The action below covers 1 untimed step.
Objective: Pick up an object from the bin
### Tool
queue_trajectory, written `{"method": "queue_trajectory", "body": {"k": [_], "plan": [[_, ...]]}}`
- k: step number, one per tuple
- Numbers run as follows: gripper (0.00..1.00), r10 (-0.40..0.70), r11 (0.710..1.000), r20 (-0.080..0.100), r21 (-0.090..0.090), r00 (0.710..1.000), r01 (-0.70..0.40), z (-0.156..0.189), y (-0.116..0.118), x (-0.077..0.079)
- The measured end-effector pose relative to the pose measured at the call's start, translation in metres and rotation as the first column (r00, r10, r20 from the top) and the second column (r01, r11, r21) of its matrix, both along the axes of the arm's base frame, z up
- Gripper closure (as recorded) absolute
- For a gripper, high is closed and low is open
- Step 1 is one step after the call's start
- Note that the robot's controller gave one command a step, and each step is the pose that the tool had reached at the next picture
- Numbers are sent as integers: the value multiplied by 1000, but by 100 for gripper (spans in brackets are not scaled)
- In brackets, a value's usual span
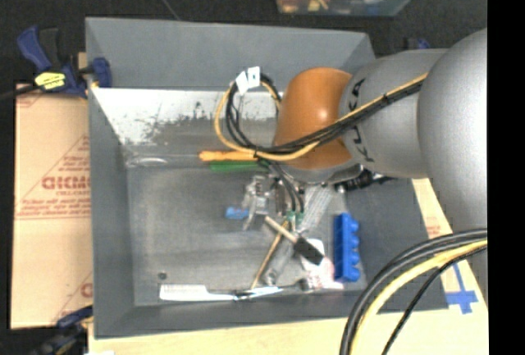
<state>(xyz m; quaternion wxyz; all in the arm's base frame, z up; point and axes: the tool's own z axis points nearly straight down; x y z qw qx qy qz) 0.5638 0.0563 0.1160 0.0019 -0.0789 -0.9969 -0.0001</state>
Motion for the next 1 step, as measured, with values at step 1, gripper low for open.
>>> {"method": "queue_trajectory", "body": {"k": [1], "plan": [[100, 2, 1000, 10, 1, 1000, -2, 45, 0, 3]]}}
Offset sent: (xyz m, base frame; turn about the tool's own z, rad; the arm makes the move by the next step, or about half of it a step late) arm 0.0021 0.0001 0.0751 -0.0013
